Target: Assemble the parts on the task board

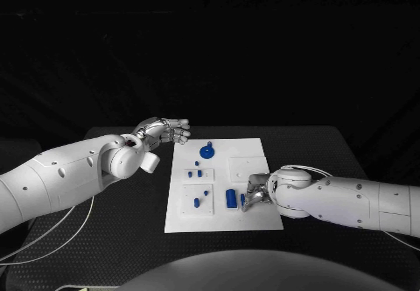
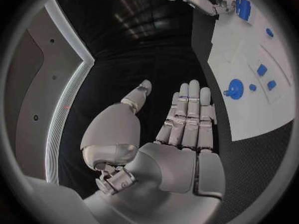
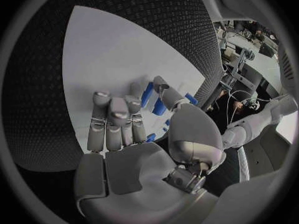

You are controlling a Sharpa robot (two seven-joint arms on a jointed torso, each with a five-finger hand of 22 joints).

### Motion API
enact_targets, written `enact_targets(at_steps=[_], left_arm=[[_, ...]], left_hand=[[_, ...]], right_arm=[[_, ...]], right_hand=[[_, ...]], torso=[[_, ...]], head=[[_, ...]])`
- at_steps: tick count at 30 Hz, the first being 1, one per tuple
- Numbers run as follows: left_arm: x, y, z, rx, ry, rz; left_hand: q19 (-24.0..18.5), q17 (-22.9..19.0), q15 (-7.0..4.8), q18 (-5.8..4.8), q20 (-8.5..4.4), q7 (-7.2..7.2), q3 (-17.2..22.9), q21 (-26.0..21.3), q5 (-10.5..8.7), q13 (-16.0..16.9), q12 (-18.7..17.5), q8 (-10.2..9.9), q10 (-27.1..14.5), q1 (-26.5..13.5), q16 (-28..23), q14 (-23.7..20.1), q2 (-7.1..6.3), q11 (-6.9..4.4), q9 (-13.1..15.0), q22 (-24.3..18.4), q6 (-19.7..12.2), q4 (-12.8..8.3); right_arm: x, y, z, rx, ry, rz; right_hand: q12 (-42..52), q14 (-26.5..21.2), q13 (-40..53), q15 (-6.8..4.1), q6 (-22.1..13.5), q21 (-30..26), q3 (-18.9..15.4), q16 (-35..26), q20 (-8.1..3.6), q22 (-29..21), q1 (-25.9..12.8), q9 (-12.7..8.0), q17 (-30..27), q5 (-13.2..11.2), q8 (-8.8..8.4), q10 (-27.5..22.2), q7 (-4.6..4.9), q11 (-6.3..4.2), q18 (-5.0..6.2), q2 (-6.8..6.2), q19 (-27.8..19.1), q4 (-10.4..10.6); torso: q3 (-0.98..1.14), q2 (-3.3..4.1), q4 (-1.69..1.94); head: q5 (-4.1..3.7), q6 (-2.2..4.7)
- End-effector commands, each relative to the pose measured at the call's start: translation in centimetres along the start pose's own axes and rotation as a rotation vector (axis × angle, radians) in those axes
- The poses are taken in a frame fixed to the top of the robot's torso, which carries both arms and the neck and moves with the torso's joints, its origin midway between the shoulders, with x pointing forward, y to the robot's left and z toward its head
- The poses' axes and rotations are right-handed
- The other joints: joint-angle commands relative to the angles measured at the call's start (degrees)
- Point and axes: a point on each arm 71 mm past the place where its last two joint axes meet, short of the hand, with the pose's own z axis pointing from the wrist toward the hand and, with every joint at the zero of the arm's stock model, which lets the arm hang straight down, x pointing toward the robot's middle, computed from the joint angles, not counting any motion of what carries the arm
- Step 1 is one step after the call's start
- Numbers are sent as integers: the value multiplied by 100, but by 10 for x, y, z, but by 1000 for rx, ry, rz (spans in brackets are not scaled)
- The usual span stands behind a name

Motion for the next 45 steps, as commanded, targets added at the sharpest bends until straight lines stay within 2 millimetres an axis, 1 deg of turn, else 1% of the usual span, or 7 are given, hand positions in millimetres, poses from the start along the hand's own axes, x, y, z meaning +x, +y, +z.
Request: enact_targets(at_steps=[1, 5, 11, 21, 29, 36, 45], left_arm=[[1, -1, 0, 8, 14, -1], [0, -1, 0, 8, 12, -1], [-5, -1, 0, 10, -2, 2], [-16, 0, 2, 23, -22, 6], [-42, -1, 0, 65, -101, 4], [-80, -2, -5, 111, -203, -15], [-95, -4, -5, 140, -260, -65]], left_hand=[[19, 9, 24, 103, 10, 18, -5, -33, -10, -7, -11, 20, -51, -12, -34, 12, 50, 8, -5, 6, -58, -30], [19, 9, 24, 103, 10, 18, -5, -33, -10, -7, -11, 20, -51, -12, -35, 12, 50, 8, -5, 6, -58, -30], [19, 13, 24, 103, 10, 19, -7, -36, -11, -7, -11, 20, -52, -8, -38, 13, 44, 8, -6, 9, -59, -36], [20, 20, 23, 102, 10, 18, -8, -39, -11, -6, -9, 23, -49, -4, -42, 18, 41, 7, -7, 12, -58, -42], [81, 84, -9, 106, -13, -43, 1, -45, -9, 22, 59, 112, 68, 38, -52, 98, 117, -49, 14, 45, 87, -78], [127, 135, -61, 81, -50, -163, 45, -83, -4, 41, 109, 175, 177, 167, -106, 134, 228, -147, 11, 63, 227, -187], [-190, -21, 29, -83, 17, -279, 61, -369, 12, -174, -124, -23, -408, 249, -606, -469, 269, -149, -139, 37, -67, -349]], right_arm=[[7, -8, 0, 14, 18, 31], [7, -14, -4, -8, 30, 86], [-10, -16, -17, -65, 15, 171], [-63, -16, -31, -190, -66, 325], [-122, -29, -8, -375, -265, 646], [-181, -40, 20, -449, -441, 883], [-207, -40, 33, -520, -484, 1009]], right_hand=[[-9, -7, 1, -27, -39, -26, 19, 22, 29, -12, -10, -516, -11, 12, -37, 1, 42, -13, 41, -120, -8, 20], [-16, -8, -2, -26, -50, -33, 51, 16, 28, -18, -16, -520, -16, 12, -45, -4, 46, -10, 41, -200, -6, 35], [-147, -105, -57, 79, -472, -169, 218, -129, 78, -85, -106, -587, -83, 11, -253, -217, 191, 126, 41, -787, -133, 192], [-138, -231, -42, 153, -727, -244, -135, -185, 126, -90, -375, -562, -70, 12, -323, -431, 275, 207, 41, -806, -280, 118], [-242, -454, -112, 162, -693, -400, -23, -387, 163, -132, -108, -497, -149, 20, -258, -628, 279, 208, 23, -406, -510, 51], [-980, -1124, -781, 344, -837, -1086, -118, -1303, 514, -369, 371, -466, -681, 99, -277, -1226, 387, 358, -106, 2, -1335, 8], [-3809, -2570, -3634, 1450, -1277, -2781, -353, -4126, 1124, -1155, 501, -541, -2240, 302, -378, -1880, 552, 984, -576, 259, -3382, -18]], torso=[[2, 0, -3], [-1, -3, -4], [3, -8, -13], [-5, -73, -56], [-51, -261, -175], [-46, -452, -265], [32, -604, -245]], head=[[-6, 0], [-10, 0], [-24, 0], [-17, 29], [37, 394], [142, 1014], [264, 1388]])
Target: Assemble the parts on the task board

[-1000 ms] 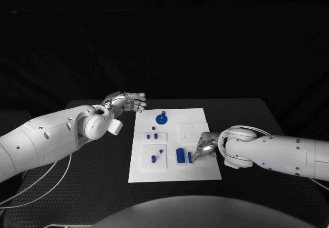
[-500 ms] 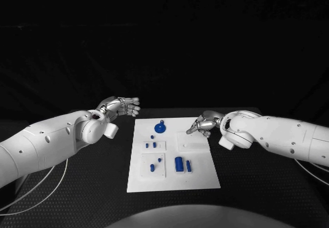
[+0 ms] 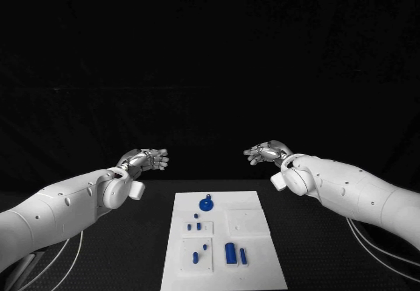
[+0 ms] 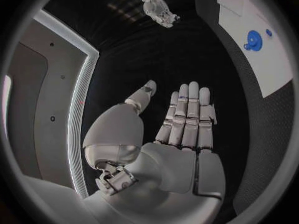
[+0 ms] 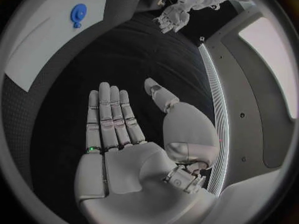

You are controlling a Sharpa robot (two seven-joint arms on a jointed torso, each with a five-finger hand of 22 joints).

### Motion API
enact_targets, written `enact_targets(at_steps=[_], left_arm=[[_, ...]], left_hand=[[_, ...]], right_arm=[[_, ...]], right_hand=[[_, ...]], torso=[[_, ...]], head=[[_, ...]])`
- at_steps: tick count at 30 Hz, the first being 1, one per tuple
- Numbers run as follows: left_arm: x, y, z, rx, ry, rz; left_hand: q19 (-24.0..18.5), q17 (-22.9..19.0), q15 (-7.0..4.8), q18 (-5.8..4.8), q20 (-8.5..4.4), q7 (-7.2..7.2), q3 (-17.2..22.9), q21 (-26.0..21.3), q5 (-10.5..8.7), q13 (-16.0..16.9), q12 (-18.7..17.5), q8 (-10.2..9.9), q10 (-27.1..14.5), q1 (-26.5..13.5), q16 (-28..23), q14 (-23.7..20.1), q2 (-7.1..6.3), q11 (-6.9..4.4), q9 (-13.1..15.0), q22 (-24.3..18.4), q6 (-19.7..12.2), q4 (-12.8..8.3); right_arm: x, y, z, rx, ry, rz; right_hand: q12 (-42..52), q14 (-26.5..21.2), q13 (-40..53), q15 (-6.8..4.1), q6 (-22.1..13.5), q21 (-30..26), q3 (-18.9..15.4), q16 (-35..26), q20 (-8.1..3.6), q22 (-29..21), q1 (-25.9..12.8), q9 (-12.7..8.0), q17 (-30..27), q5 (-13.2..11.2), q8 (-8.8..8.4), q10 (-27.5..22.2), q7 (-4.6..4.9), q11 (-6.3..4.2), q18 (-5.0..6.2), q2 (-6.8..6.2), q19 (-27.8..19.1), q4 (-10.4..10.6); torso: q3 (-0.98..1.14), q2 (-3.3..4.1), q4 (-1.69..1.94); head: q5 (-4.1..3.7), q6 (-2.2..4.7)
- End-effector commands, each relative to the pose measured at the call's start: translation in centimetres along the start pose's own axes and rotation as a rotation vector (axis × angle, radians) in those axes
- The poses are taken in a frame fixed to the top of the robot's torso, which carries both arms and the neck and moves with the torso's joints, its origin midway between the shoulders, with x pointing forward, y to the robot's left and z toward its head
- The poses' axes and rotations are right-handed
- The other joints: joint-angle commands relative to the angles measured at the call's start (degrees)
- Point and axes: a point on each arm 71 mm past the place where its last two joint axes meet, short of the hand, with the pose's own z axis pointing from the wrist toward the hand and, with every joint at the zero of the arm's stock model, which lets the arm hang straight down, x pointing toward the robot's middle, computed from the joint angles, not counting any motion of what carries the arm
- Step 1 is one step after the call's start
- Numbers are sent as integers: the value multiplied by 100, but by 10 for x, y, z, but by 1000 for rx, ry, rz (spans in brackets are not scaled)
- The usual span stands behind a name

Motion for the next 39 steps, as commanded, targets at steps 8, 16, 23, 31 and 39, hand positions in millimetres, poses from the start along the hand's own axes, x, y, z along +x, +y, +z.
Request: enact_targets(at_steps=[8, 16, 23, 31, 39], left_arm=[[3, -1, -1, 15, -14, -17], [26, -1, -11, 55, -67, -32], [60, -8, -33, 110, -146, -47], [92, -21, -62, 159, -224, -52], [105, -29, -78, 181, -260, -52]], left_hand=[[-3939, -3572, -587, -307, -29, -844, -2441, -2587, -304, -984, -375, -1873, -6265, -5428, -1796, -5178, 105, -624, -2700, -2919, -4333, 1508], [-3939, -3572, -587, -307, -29, -844, -2441, -2587, -304, -984, -375, -1873, -6265, -5428, -1796, -5178, 105, -624, -2700, -7305, -4333, 1508], [-3939, -3572, -587, -307, -29, -844, -2441, -2587, -304, -984, -375, -1873, -6265, -5428, -1796, -5178, 105, -624, -2700, -7305, -4333, 1508], [-3939, -3572, -587, -307, -29, -844, -2441, -2587, -304, -984, -375, -1873, -6265, -5428, -1796, -5178, 105, -624, -2700, -7305, -4333, 1508], [-3939, -3572, -587, -307, -29, -844, -2441, -2587, -304, -984, -375, -1873, -6265, -5428, -1796, -5178, 105, -624, -2700, -7305, -4333, 1508]], right_arm=[[3, 5, 2, -36, -12, 59], [21, 14, -13, -100, -52, 143], [45, 26, -43, -162, -116, 259], [67, 39, -79, -185, -180, 355], [77, 45, -99, -184, -209, 393]], right_hand=[[-2726, -5071, -3089, -592, -4994, -2795, -3446, -3233, -892, -6317, -5089, -3350, -3786, -572, -1242, -5039, -985, -741, -972, 615, -3381, 1676], [-2726, -5071, -3089, -592, -4994, -2795, -3446, -3233, -892, -6317, -5089, -3350, -3786, -572, -1242, -5039, -985, -741, -972, 615, -3381, 1676], [-2726, -5071, -3089, -592, -4994, -2795, -3446, -3233, -892, -6317, -5089, -3350, -3786, -572, -1242, -5039, -985, -741, -972, 615, -3381, 1676], [-2726, -5071, -3089, -592, -4994, -2795, -3446, -3233, -892, -6317, -5089, -3350, -3786, -572, -1242, -5039, -985, -741, -972, 615, -3381, 1676], [-2726, -5071, -3089, -592, -4994, -2795, -3446, -3233, -892, -6317, -5089, -3350, -3786, -572, -1242, -5039, -985, -741, -972, 615, -3381, 1676]], torso=[[24, 26, -32], [-1, 390, -238], [-8, 495, -298], [-8, 495, -298], [-8, 495, -298]], head=[[60, 128], [211, 266], [255, 305], [255, 305], [255, 305]])
